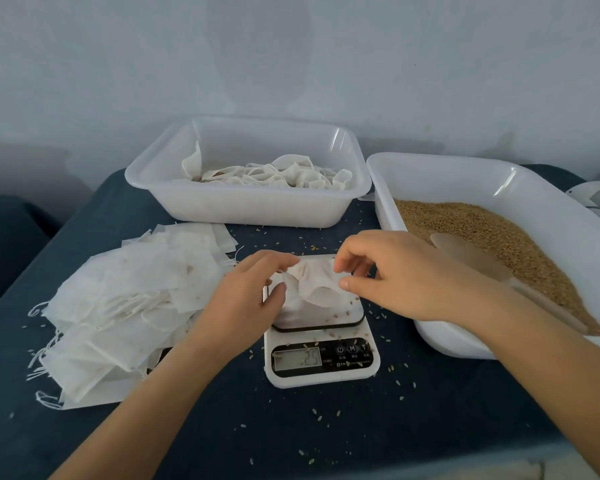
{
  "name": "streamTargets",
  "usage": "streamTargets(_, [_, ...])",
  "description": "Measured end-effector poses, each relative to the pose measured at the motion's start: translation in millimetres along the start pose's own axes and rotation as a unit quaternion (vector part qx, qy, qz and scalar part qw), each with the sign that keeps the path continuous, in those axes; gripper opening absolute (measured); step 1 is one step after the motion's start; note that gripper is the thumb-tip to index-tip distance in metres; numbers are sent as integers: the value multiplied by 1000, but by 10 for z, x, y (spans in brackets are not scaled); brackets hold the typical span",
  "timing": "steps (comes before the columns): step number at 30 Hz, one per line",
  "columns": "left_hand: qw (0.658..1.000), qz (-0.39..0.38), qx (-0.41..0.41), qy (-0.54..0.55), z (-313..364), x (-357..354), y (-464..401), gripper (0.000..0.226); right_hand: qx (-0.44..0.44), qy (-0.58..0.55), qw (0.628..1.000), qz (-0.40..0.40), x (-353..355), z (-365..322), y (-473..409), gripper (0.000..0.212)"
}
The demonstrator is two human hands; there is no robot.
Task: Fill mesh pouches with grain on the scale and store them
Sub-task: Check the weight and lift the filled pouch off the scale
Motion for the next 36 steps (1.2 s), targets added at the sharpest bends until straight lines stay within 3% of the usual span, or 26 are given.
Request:
streamTargets(6, [1000, 24, -7, 7, 30, 21, 94, 25, -30, -14, 999, 35, -80, 64, 44, 6])
streamTargets(13, [1000, 18, -4, -3, 7, 19, 122, 24, -38, -3, 999, 22, -152, 93, 39, 6])
streamTargets(18, [1000, 10, -17, -12, 29, -21, 84, 28, -34, 30, 998, -35, -299, 8, 65, 62])
streamTargets(22, [1000, 17, -15, -15, 20, -48, 42, 31, -2, 166, 986, -29, -381, -173, 31, 79])
streamTargets(28, [999, 28, -24, -21, 57, -59, -14, 33, 14, 309, 950, -41, -448, -302, -124, 53])
streamTargets(32, [999, 27, -20, -10, 96, -34, -63, 34, 23, 308, 950, -46, -303, -295, -272, 12])
streamTargets(36, [1000, -6, -5, 21, 120, -57, -173, 46, 17, 290, 957, 23, -41, -200, -453, 9])
Point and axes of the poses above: each hand's wrist, its own y-axis away from the middle knuckle, its own x-axis out of the back of the hand, z = x × y, the point moved 7 cm from there along -y, towards the middle knuckle, and after that the axes turned 10 degrees about y, right-handed, at the moved point
